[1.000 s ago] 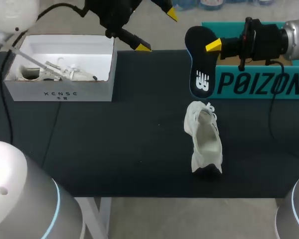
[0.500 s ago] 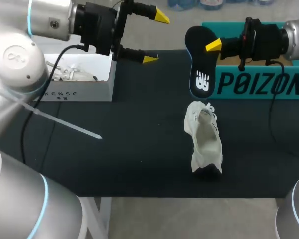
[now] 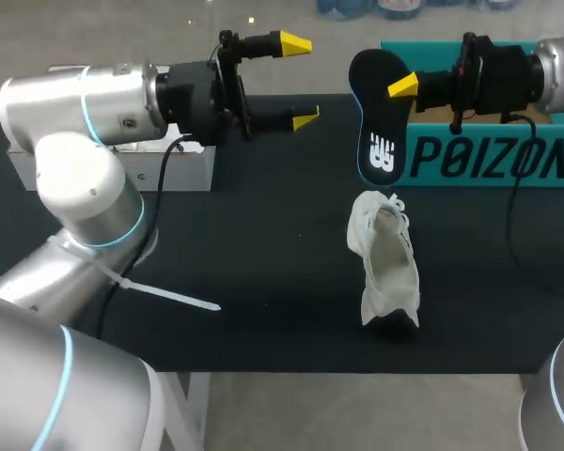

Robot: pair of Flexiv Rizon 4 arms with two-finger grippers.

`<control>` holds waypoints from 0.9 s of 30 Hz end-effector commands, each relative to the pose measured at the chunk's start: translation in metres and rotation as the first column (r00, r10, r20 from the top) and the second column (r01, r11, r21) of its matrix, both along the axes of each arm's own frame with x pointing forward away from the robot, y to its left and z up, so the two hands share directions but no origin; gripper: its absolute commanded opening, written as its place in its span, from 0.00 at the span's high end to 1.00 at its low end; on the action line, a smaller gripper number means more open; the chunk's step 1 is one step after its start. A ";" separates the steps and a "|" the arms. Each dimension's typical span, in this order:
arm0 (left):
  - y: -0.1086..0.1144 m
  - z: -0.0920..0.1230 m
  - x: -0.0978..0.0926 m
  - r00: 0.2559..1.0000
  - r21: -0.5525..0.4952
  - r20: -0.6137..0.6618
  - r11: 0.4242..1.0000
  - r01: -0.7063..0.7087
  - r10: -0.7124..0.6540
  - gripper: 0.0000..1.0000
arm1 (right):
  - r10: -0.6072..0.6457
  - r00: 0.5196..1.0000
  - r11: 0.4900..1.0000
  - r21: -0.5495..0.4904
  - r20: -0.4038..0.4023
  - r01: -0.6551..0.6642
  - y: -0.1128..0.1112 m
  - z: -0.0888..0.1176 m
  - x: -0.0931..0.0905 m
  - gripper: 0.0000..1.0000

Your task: Take the shoe out of the shoebox, open the shoe tongue, remove and reinsert the insole, then place the shoe into the shoebox

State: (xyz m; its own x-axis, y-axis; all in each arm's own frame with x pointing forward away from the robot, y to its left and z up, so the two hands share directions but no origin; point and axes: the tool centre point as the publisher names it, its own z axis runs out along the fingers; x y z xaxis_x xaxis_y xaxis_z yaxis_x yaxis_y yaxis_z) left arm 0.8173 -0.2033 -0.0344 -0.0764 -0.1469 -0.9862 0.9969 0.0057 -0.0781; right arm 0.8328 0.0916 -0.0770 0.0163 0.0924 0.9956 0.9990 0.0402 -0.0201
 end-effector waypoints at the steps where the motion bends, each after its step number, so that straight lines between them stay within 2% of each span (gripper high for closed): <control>1: -0.010 -0.004 0.002 1.000 -0.092 0.023 0.996 -0.003 0.005 0.00 | -0.001 1.000 1.000 -0.002 -0.001 0.001 0.000 0.000 0.000 1.00; 12: -0.024 -0.015 0.006 0.998 0.014 0.066 1.000 0.016 -0.017 0.00 | -0.001 1.000 1.000 -0.002 -0.001 0.001 0.000 0.000 0.000 1.00; 27: -0.055 -0.028 0.016 0.998 0.060 0.061 0.998 0.025 -0.029 0.00 | -0.001 1.000 1.000 -0.002 -0.001 0.001 0.000 0.000 0.000 1.00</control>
